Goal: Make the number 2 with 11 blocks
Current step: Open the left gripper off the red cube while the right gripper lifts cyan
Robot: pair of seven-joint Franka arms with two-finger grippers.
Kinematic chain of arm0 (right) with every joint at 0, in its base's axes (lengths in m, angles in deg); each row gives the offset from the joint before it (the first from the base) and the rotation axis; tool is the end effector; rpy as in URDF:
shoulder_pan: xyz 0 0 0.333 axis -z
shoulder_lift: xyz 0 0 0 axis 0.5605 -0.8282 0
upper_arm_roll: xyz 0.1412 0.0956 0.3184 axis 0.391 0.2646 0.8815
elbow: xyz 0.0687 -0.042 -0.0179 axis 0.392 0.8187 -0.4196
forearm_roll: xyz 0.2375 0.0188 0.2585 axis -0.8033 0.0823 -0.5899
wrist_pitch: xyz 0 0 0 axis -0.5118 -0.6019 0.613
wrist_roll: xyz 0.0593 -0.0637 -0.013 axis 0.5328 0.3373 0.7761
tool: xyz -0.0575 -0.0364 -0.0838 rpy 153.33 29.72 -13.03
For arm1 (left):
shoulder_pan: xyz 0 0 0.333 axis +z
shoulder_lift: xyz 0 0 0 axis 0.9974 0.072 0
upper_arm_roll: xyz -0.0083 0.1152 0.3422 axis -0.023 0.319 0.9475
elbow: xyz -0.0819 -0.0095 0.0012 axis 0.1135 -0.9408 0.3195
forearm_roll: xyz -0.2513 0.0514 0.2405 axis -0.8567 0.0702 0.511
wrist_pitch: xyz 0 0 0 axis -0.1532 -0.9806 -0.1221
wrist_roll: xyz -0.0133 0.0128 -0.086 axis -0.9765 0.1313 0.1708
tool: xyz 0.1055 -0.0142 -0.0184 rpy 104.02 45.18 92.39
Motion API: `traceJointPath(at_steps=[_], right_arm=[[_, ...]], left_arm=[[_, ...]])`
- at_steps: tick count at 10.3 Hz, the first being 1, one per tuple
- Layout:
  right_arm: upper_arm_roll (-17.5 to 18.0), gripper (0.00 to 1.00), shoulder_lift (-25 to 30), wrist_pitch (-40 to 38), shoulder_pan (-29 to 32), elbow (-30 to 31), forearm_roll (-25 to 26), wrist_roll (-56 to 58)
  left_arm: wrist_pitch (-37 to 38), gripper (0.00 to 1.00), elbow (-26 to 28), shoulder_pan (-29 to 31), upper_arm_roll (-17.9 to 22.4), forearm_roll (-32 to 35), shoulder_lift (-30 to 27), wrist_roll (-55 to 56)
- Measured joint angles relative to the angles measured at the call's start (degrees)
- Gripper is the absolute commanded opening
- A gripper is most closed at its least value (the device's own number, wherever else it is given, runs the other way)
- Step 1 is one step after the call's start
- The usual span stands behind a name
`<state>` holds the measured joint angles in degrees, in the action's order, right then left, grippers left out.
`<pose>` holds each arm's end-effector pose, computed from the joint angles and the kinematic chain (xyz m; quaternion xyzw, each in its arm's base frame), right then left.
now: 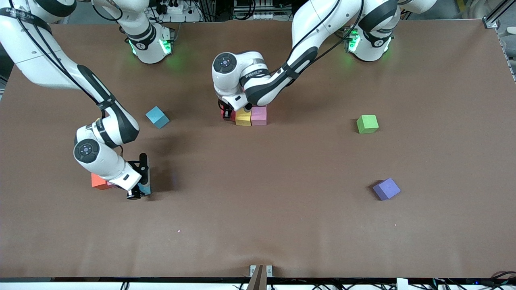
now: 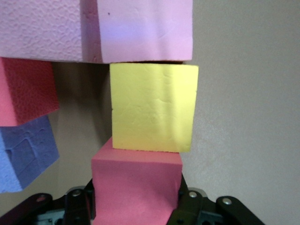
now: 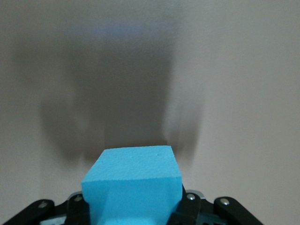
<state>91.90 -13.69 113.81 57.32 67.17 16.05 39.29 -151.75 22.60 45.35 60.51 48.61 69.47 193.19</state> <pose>0.6612 0.0244 0.2569 0.6209 0.7805 0.0434 0.0577 0.3719 -0.6334 0.2661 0.7250 0.6857 -0.0617 0.0199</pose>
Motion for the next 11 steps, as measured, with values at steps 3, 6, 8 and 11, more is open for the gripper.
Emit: traceJointPath(at_steps=[3, 6, 8, 11], right_arm=[[0.66, 0.22, 1.61, -0.01, -0.03, -0.31, -0.79, -0.05], [0.93, 0.22, 2.54, -0.07, -0.04, -0.31, -4.07, -0.05], [0.96, 0.22, 2.58, -0.08, -0.05, -0.31, -4.31, -0.05], [0.96, 0.22, 2.58, -0.11, -0.05, -0.26, -4.43, -0.05]], left_arm=[[-0.52, 0.29, -0.03, -0.24, 0.1, 0.0, 0.48, 0.0], [-0.71, 0.29, -0.03, -0.38, 0.56, 0.0, 0.81, 0.0], [-0.74, 0.33, -0.04, -0.7, 1.86, 0.0, 1.02, 0.0], [-0.84, 1.0, -0.08, -1.06, 2.04, 0.0, 1.18, -0.04]])
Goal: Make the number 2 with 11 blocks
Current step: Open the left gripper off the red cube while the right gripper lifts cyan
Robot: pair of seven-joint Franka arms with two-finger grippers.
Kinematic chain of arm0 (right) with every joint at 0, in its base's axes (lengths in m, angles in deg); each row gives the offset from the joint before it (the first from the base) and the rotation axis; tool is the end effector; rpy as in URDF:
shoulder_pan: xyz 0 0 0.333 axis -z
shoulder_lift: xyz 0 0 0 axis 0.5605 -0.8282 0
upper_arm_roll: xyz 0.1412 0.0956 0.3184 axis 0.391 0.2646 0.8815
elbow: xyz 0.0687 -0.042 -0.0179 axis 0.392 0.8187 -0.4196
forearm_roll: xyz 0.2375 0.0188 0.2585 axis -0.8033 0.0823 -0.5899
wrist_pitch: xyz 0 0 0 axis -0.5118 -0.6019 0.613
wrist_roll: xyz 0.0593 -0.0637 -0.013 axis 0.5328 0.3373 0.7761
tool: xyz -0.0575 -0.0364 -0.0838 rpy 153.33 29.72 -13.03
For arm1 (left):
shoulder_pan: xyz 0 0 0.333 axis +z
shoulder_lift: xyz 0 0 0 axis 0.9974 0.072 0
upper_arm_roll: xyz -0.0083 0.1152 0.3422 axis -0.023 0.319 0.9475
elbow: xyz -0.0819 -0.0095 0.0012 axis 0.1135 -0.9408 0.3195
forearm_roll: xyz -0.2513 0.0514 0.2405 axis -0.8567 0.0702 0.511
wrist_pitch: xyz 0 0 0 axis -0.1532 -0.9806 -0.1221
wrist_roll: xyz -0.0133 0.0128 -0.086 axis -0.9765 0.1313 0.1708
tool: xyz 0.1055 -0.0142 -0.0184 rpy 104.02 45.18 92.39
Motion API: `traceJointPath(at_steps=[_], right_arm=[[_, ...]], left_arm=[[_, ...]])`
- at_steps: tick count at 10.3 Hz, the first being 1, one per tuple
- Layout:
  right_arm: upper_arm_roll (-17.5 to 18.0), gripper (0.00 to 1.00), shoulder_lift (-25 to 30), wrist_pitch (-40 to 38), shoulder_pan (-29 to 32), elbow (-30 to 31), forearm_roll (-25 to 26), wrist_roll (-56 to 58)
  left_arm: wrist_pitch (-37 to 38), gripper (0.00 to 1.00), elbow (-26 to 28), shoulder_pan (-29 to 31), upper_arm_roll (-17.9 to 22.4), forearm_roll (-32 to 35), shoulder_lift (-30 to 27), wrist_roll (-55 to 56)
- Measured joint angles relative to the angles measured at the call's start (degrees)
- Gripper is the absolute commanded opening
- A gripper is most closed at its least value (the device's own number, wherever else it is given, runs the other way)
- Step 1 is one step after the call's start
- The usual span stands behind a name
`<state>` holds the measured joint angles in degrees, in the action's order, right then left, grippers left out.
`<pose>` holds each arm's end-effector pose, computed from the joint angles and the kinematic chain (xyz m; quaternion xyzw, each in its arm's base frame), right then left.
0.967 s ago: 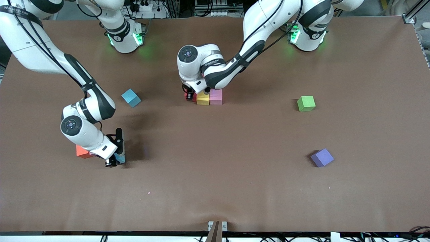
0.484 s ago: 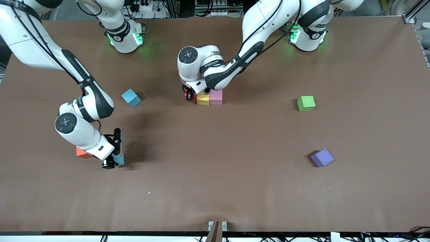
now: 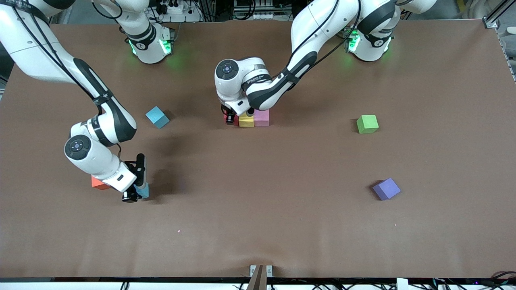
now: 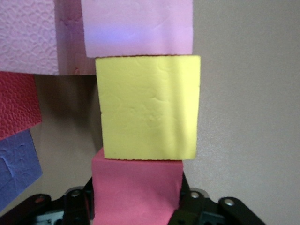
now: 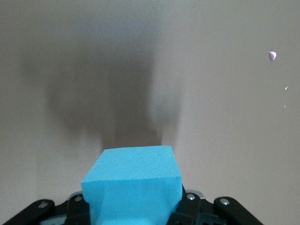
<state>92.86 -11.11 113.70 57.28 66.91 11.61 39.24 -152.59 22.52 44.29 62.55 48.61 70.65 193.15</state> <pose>0.6651 0.0316 0.2885 0.6386 0.7645 0.0676 0.0569 0.3754 -0.6309 0.2472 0.7238 0.6879 -0.0517 0.0159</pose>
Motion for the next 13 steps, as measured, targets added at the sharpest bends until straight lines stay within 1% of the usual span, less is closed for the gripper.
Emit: traceJointPath(at_steps=[4, 5, 7, 8, 11, 13], right_arm=[[0.01, 0.22, 0.0, -0.05, 0.0, 0.06, -0.1, -0.01], [0.14, 0.22, 0.0, -0.05, -0.01, 0.07, -1.13, -0.13], [1.27, 0.22, 0.01, -0.05, -0.15, 0.05, -5.31, -0.51], [1.86, 0.22, 0.01, -0.04, -0.36, 0.03, -6.23, -2.08], [3.19, 0.22, 0.47, 0.03, -2.29, -0.05, -6.41, -12.42], [3.25, 0.22, 1.49, -0.02, -4.73, 0.21, -6.51, -21.57]], left_arm=[[-0.1, 1.0, -0.93, -1.15, 0.25, 0.0, 0.0, 0.02], [0.41, 1.0, -1.39, -1.15, 0.18, 0.0, -0.63, 0.02], [3.15, 1.0, -1.74, -1.16, 0.0, 0.0, -2.92, 0.02], [4.54, 1.0, -1.84, -1.1, 0.02, 0.0, -4.24, 0.02], [9.99, 1.0, -2.21, 0.76, 0.77, 0.0, -8.87, -0.03], [12.7, 1.0, -2.15, 5.67, 1.3, 0.0, -11.53, -1.34]])
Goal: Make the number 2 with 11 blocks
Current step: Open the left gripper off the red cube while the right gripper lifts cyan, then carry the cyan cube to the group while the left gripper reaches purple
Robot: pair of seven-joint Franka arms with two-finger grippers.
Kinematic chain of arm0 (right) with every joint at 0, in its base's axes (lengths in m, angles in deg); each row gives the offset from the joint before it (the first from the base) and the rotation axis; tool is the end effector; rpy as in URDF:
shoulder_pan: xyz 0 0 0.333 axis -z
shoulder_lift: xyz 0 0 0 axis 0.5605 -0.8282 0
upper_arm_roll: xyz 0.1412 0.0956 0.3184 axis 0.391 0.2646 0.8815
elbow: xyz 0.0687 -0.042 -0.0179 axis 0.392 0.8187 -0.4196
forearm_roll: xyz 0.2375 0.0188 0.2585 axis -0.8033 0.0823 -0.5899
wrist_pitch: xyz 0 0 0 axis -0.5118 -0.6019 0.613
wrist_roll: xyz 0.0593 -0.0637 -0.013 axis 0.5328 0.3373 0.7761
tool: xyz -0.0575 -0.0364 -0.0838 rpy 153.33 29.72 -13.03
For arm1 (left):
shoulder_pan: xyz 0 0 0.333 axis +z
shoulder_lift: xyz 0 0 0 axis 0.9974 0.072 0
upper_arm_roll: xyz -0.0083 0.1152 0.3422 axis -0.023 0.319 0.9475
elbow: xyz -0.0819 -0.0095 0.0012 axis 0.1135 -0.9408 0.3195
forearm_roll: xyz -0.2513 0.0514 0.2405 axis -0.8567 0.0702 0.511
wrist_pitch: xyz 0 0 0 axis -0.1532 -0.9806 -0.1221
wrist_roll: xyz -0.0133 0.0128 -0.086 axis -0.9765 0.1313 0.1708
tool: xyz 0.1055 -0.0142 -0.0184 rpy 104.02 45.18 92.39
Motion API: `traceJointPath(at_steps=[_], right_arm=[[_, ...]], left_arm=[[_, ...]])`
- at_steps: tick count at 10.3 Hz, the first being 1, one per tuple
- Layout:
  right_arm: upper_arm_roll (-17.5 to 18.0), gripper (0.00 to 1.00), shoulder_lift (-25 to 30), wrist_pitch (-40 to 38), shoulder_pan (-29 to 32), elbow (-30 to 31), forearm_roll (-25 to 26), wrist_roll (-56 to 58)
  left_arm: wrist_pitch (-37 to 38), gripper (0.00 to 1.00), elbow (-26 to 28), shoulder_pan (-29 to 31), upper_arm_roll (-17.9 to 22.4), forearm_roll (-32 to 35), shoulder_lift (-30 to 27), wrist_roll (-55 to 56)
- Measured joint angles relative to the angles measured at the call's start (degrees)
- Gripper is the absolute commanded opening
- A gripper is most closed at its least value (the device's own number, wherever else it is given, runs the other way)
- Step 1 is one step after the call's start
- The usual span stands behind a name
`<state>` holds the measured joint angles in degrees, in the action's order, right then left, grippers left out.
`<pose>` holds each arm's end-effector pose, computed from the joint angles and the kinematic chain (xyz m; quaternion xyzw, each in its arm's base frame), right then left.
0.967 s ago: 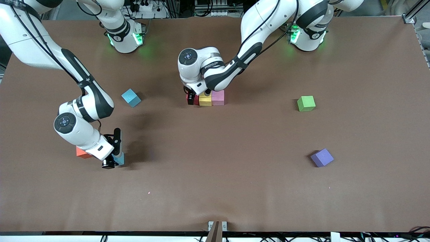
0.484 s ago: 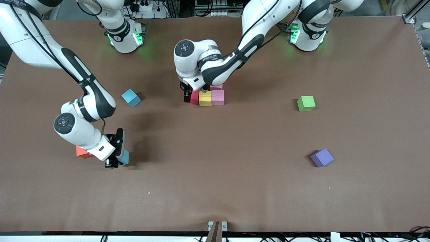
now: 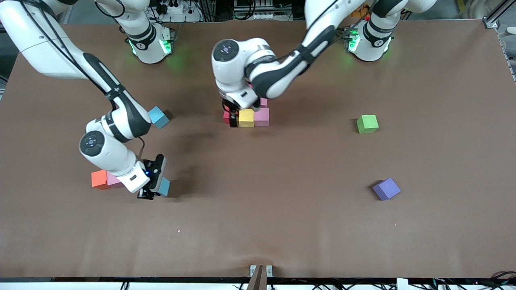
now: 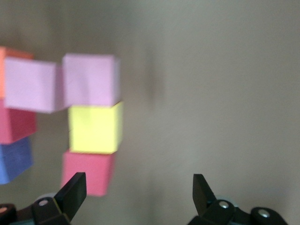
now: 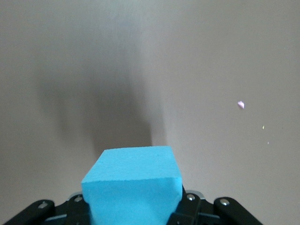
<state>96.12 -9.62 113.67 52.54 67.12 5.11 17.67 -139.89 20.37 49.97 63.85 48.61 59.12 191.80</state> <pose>0.6562 0.1159 0.3133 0.7555 0.6461 0.1087 0.0032 0.4466 -0.5696 0.3789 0.6916 0.7216 0.0054 0.0307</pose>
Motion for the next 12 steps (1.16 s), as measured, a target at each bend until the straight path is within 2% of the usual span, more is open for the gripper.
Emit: traceJointPath(at_steps=[2, 7, 12], right_arm=[[0.14, 0.22, 2.49, -0.13, -2.59, 1.72, -0.12, -11.94], [0.26, 0.22, 11.62, -0.13, -8.7, 12.58, -0.37, -46.38], [0.07, 0.22, 11.85, 1.13, -19.16, 15.77, -0.53, -81.73]], left_arm=[[0.62, 1.0, 0.43, 7.24, 0.12, 0.0, -1.14, -2.32], [1.8, 1.0, 4.98, 21.74, -0.12, 0.0, -4.4, -12.97], [1.59, 1.0, 10.49, 33.27, -1.0, 0.0, -5.76, -26.14]])
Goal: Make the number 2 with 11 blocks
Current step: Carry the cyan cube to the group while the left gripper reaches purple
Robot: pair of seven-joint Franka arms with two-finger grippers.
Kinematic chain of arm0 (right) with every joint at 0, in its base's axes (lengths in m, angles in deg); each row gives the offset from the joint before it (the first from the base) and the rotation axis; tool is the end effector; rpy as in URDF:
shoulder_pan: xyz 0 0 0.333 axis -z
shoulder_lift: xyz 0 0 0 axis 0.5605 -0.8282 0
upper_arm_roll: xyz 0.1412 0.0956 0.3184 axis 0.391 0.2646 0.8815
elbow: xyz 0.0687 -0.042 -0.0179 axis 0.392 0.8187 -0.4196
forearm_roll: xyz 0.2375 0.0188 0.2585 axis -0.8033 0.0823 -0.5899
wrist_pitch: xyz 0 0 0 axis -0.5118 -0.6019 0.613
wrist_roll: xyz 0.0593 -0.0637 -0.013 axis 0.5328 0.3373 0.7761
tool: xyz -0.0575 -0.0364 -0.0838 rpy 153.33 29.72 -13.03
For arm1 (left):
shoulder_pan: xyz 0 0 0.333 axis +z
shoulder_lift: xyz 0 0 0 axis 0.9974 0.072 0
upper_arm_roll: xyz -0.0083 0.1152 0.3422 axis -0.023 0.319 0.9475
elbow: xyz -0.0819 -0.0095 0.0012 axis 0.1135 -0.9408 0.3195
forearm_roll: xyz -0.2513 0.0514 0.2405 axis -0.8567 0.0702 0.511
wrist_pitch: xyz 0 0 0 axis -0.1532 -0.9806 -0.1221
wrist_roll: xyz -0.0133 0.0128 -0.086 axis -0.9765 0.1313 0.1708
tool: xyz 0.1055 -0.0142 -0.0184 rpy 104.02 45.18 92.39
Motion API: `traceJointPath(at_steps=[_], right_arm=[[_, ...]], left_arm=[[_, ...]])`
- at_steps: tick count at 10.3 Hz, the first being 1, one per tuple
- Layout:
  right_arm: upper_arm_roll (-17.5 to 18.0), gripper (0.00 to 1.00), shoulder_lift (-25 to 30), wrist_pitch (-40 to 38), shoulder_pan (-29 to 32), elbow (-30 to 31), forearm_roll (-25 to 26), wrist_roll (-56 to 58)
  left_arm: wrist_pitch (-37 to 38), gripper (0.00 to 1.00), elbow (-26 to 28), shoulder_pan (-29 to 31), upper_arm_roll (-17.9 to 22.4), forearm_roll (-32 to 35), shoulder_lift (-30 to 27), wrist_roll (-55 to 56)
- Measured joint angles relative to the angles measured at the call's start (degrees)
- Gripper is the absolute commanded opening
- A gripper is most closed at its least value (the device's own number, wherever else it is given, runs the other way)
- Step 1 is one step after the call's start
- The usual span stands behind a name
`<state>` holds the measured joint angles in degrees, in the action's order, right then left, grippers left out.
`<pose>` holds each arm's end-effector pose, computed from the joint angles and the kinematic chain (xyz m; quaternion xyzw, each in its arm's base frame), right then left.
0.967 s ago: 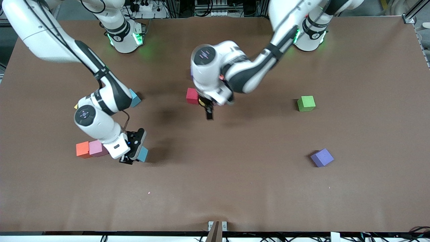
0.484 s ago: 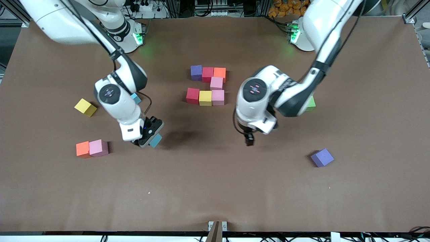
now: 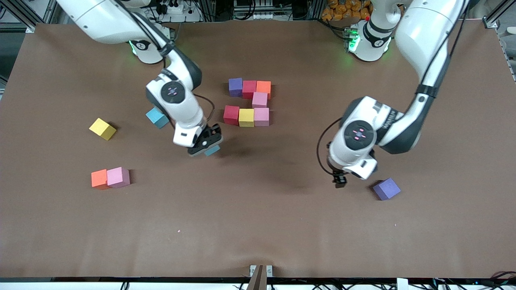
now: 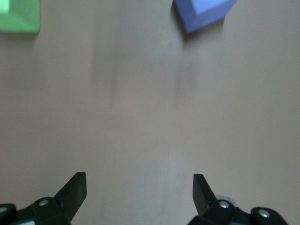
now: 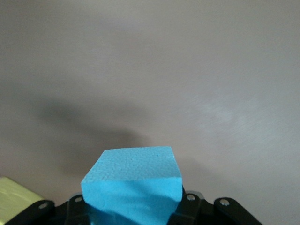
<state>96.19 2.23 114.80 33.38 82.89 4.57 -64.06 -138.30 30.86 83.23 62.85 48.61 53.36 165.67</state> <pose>0.4992 0.3130 0.3257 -0.9780 -0.1990 -0.0533 0.0316 0.6346 -0.2424 0.3704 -0.6680 -0.7434 -0.0158 0.0303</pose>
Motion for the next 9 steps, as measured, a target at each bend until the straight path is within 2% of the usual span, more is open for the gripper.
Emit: traceJointPath(at_steps=[4, 9], right_arm=[[-1.24, 0.22, -2.13, 0.3, -4.68, 0.4, 0.04, -21.19], [-5.31, 0.22, -6.96, 0.79, -9.46, -2.34, 0.03, -27.66]], left_arm=[[-1.85, 1.0, 4.92, 15.9, -8.87, 0.03, -0.74, -18.89], [-2.96, 1.0, 6.69, 20.07, -9.32, 0.71, -0.64, -49.02]])
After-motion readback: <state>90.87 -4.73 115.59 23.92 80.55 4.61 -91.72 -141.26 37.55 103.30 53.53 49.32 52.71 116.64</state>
